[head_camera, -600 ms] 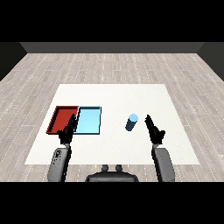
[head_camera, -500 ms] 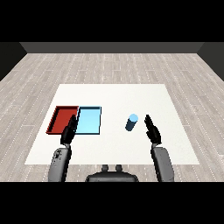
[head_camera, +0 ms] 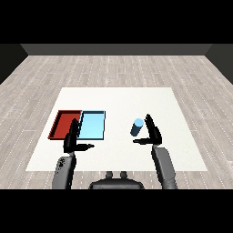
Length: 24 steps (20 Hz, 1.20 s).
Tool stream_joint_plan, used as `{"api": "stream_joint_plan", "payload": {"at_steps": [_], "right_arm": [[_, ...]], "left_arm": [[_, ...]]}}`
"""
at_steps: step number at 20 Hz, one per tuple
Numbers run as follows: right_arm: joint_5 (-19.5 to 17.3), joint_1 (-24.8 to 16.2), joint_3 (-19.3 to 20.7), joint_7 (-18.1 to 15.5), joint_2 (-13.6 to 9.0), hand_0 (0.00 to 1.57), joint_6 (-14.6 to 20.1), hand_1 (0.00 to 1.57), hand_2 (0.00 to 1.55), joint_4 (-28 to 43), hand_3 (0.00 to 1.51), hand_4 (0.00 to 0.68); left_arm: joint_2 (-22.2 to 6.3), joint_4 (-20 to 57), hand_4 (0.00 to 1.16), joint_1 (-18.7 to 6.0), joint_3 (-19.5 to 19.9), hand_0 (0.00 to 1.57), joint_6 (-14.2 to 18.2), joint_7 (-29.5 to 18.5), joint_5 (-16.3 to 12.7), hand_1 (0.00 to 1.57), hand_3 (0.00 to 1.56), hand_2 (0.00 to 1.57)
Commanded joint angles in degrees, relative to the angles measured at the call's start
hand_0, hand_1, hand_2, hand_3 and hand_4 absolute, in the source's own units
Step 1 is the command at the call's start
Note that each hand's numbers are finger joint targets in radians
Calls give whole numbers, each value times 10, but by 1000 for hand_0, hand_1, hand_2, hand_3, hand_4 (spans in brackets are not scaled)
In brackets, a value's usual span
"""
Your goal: Pick the blue can and put it in the blue box
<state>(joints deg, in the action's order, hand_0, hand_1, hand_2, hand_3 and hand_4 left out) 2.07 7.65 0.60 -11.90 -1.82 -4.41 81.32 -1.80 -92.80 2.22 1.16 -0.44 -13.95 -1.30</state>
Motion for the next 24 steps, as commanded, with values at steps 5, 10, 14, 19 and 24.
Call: {"api": "stream_joint_plan", "payload": {"at_steps": [5, 10, 14, 19, 24], "right_arm": [[20, 4, -6, -33, 8, 0, -16, 0, 0, 5, 0, 0], [23, 20, 11, -66, 0, 0, -23, 0, 0, -36, 0, 0], [49, -9, 22, -50, -25, 0, -60, 0, 0, 9, 0, 0], [10, 8, 9, -113, 7, 0, -15, 0, 0, -77, 0, 0], [32, 38, 35, -120, -6, 0, -35, 0, 0, -134, 0, 0]], "left_arm": [[-3, 69, 0, -25, 23, 0, -15, -105, -8, 0, 0, 0], [1, 22, 0, -14, 15, 0, -5, -68, -11, 0, 0, 0], [-2, 18, 0, 5, 9, 0, -4, -73, 1, 0, 0, 0], [-8, -33, 0, 12, 9, 0, -7, -25, -12, 0, 0, 0], [-9, 45, 0, -48, 21, 0, -2, -53, -6, 0, 0, 0]]}}
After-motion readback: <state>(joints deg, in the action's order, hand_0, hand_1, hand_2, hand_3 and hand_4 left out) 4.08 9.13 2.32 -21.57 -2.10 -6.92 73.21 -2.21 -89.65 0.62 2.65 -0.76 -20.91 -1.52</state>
